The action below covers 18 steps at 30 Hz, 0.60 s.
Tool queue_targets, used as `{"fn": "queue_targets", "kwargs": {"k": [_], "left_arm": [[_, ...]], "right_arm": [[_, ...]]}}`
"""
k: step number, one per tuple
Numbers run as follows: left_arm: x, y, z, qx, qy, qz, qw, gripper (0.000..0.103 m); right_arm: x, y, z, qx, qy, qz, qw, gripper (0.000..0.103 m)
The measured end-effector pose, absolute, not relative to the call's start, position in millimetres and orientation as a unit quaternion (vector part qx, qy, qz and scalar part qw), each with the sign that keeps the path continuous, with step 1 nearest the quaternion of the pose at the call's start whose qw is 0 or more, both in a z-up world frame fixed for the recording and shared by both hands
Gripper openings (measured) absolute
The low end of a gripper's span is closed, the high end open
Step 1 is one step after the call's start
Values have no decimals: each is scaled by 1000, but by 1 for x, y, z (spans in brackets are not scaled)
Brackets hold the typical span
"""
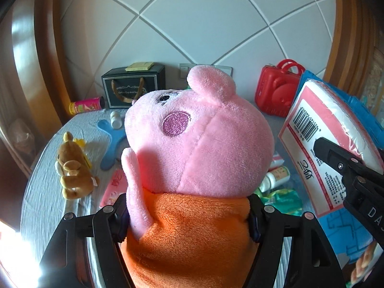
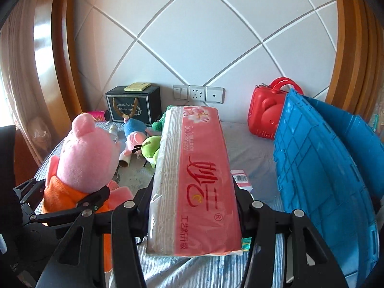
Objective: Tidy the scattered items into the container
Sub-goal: 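Carry the pig and tissue pack over the blue crate with both tools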
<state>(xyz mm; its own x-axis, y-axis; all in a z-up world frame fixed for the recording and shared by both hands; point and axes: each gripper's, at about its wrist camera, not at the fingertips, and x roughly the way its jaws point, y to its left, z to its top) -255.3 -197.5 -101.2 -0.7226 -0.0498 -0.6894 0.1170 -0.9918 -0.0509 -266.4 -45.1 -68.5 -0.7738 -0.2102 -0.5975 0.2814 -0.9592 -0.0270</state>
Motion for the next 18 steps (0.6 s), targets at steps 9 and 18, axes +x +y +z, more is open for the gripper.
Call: {"fn": "queue_targets", "kwargs": {"k": [9,18], "left_arm": [[-238,-106,-24,295,31,-954,-38,71],[-227,60,26,255,21,-960,-109,72]], "right_arm": [[-227,73,-18,233,12,-971,44,51],[-181,233,21,203,9,-979,-7,51]]}}
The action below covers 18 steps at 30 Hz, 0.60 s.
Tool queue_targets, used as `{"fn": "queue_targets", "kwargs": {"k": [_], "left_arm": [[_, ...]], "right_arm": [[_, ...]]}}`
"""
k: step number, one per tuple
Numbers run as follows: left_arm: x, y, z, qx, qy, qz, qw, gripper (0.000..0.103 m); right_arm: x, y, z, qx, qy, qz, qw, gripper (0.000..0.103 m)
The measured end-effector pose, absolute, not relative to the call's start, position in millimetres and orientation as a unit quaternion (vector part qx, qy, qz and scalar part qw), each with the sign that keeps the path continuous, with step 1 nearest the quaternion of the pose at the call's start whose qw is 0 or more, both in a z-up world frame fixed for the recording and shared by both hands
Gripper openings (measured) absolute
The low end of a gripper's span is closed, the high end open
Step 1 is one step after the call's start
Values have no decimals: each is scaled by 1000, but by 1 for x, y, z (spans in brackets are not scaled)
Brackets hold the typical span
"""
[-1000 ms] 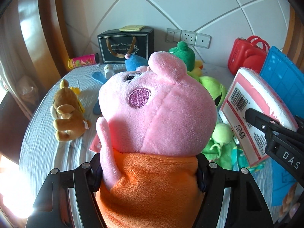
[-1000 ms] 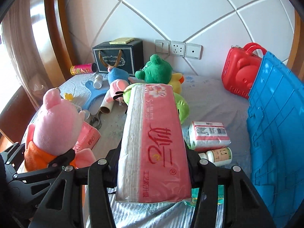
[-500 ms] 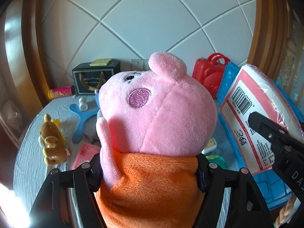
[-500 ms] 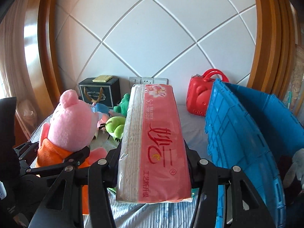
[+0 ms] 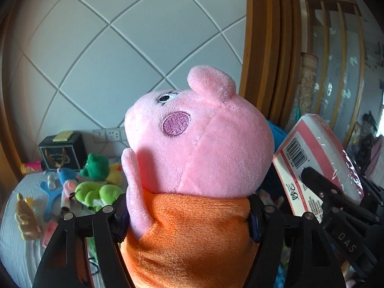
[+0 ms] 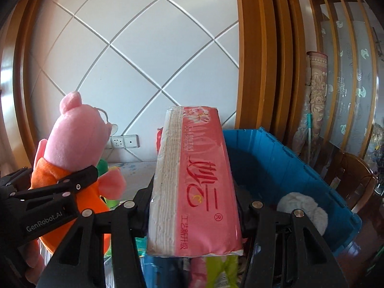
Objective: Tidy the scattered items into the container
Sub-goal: 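Carry the pig and tissue pack over the blue crate with both tools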
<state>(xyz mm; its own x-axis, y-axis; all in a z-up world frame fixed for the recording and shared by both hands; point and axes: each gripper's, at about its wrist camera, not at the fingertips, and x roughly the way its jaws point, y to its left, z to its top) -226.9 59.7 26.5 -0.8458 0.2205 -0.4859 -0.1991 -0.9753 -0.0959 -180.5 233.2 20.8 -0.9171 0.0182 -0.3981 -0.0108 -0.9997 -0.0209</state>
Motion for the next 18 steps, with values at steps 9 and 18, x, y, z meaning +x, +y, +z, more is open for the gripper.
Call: {"fn": "queue_targets", "kwargs": {"k": [9,18], "left_arm": [[-219,185,5,-343,6,934,96,72],[-194,243,12,-313,35,946,83,73]], "right_arm": [[-176,340,8,-235,-16,972,-10,51],[-162,387,-14,-264,12,964,-13,51]]}}
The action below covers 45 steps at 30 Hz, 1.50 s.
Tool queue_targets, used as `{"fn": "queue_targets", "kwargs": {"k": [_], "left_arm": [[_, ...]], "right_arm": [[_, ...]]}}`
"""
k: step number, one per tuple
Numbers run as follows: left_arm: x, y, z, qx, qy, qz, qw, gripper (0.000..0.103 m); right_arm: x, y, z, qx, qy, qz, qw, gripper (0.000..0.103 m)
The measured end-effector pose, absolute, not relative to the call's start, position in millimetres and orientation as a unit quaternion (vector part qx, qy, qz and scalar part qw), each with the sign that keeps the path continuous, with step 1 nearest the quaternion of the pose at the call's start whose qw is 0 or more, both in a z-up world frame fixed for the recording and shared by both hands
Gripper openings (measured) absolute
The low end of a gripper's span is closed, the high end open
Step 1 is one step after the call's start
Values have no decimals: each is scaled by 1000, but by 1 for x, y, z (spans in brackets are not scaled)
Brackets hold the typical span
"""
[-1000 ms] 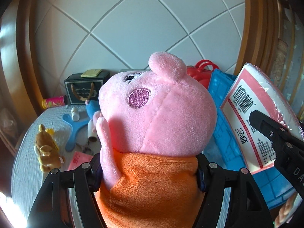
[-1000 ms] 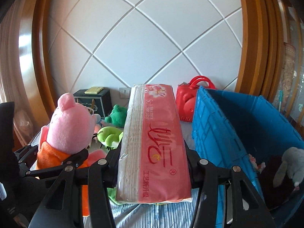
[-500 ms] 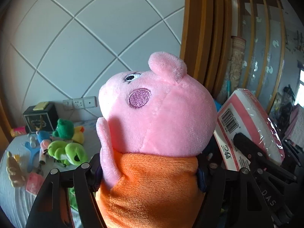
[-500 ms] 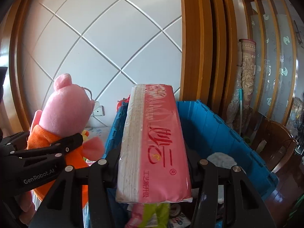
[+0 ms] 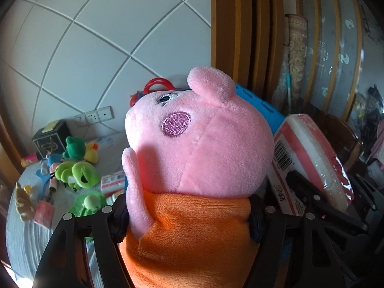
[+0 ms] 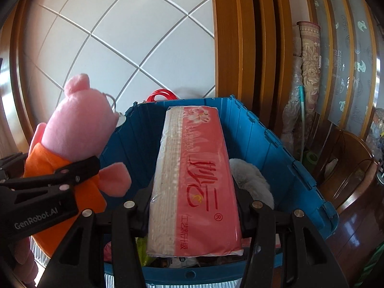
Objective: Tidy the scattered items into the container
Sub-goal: 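Carry the pig and tissue pack over the blue crate with both tools, then open both tools to drop the pig and tissue pack into the crate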
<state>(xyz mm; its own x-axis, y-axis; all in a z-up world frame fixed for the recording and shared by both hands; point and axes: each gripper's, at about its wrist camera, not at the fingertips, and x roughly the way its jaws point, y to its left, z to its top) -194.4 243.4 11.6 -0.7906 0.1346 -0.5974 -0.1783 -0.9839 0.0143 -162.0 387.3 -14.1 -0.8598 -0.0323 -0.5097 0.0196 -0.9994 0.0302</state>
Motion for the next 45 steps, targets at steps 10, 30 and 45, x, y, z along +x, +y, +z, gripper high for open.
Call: {"fn": "queue_targets", "kwargs": {"k": [10,30,45], "left_arm": [[-232,277,-21,-389,28,915,101,73],[-202,254,-24,-367,43,927,67,85],[-168,219,-23,-346,23,933,94,85]], "right_arm": [[-177,409,-29,303,-6,-953,-2,51],[-188,406,-31,303,-8,-953,15,76],[-145,404,-26,291,-32,-956,-26,103]]}}
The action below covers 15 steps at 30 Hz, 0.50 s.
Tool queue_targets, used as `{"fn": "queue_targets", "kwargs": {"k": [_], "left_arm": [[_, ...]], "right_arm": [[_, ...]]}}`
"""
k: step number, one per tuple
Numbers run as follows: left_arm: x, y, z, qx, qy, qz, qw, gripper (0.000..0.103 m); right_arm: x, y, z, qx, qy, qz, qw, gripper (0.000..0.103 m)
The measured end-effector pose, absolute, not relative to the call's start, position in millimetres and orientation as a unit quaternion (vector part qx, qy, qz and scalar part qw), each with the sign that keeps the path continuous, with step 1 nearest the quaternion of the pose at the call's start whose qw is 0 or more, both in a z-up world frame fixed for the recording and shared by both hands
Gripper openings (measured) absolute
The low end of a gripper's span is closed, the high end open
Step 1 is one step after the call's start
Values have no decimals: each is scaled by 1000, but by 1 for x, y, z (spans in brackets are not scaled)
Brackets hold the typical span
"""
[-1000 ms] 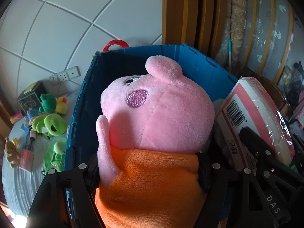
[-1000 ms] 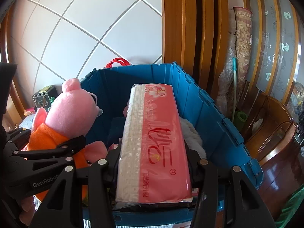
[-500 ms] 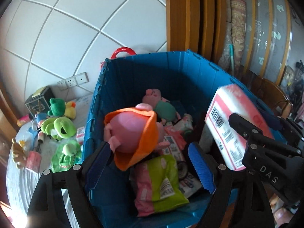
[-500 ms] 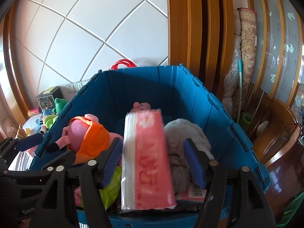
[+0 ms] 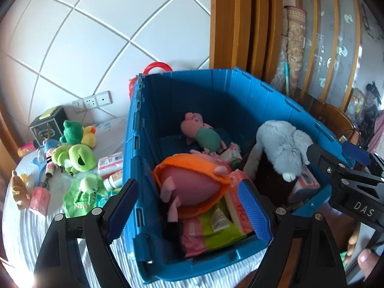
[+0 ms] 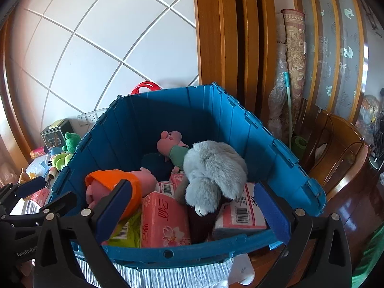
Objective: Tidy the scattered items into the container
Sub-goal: 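Open both tools to drop the pig and tissue pack into the crate, then move both open tools back toward the items left on the bed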
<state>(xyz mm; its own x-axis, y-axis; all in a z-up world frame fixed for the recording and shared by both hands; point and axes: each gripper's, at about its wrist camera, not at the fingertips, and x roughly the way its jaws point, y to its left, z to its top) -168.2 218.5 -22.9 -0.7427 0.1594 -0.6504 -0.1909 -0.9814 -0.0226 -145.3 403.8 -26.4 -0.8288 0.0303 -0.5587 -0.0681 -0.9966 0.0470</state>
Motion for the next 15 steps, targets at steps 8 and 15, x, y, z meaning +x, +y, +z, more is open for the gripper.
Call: {"fn": "queue_targets", "kwargs": {"k": [8,15], "left_arm": [[-129,193,-20,-327,9,940,101,88],[-93,161,-29,-322,13,942,92,91]], "right_arm": [[-114,397,-28,-286,45,957,32,103],[-77,370,-32,-278,39,960,15,103]]}}
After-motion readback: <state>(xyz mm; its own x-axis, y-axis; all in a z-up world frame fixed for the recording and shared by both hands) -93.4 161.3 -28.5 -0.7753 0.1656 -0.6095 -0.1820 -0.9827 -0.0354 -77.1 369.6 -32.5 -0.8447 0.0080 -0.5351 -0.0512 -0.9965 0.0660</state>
